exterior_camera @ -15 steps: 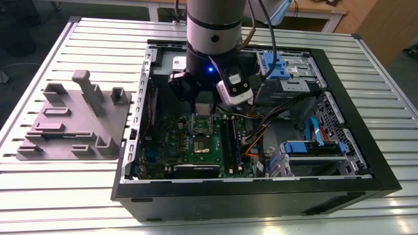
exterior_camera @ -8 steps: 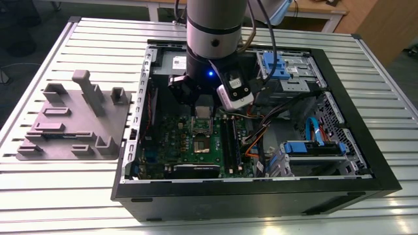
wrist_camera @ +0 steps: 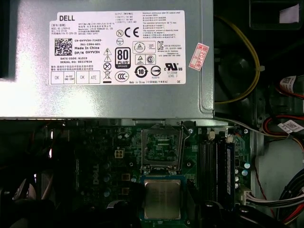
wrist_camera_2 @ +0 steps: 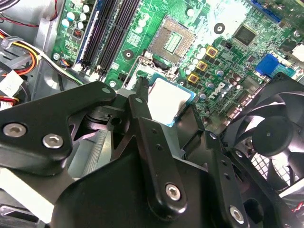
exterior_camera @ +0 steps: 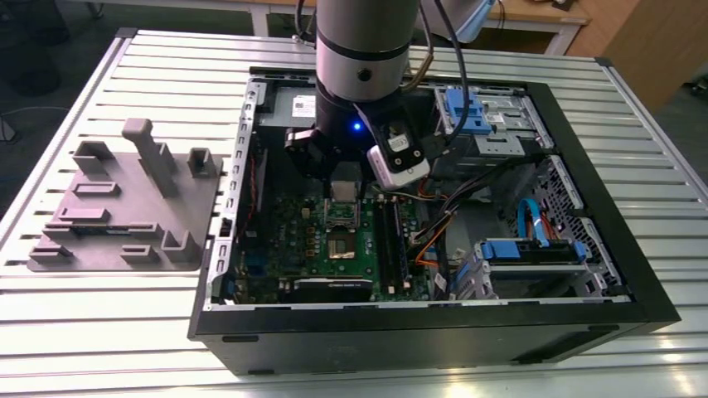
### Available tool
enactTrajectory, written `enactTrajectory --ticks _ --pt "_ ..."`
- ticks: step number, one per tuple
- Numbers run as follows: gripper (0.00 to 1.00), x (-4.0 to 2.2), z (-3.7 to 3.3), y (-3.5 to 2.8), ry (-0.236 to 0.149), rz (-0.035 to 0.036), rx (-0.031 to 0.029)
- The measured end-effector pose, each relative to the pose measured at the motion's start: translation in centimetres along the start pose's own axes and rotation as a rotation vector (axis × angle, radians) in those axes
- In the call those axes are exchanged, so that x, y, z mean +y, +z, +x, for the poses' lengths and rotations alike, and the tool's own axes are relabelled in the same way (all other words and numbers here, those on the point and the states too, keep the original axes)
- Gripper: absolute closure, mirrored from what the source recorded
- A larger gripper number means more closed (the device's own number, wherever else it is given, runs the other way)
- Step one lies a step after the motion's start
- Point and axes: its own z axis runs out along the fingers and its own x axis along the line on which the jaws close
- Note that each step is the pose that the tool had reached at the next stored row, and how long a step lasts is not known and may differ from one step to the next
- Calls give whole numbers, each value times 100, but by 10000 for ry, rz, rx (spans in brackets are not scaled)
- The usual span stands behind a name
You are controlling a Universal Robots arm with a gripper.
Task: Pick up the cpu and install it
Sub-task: 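Place the cpu into insertion slot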
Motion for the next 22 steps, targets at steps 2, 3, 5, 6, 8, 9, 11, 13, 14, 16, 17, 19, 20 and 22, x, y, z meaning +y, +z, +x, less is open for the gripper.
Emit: enactTrajectory --ticks 2,3,5,6,8,9,11,13,14,16,17,19,20,22 --pt "53 0 0 0 0 0 0" --pt "53 0 0 0 0 0 0" --pt "53 -1 0 4 0 -1 0" --pt "53 -5 0 6 0 -1 0" --pt "53 -11 0 12 0 -1 -1" --pt "53 -14 0 20 0 -2 -1" --pt "53 -17 -1 50 1 -1 -1" --pt "53 -18 -1 86 0 0 0" --pt "53 -19 -1 104 0 -1 -1" --pt "53 -20 -2 139 0 1 0" --pt "53 -21 -2 157 0 1 0" --pt "53 -22 -2 195 0 0 0" --pt "53 -23 -2 213 0 0 0" --pt "53 -24 -3 249 -1 1 0"
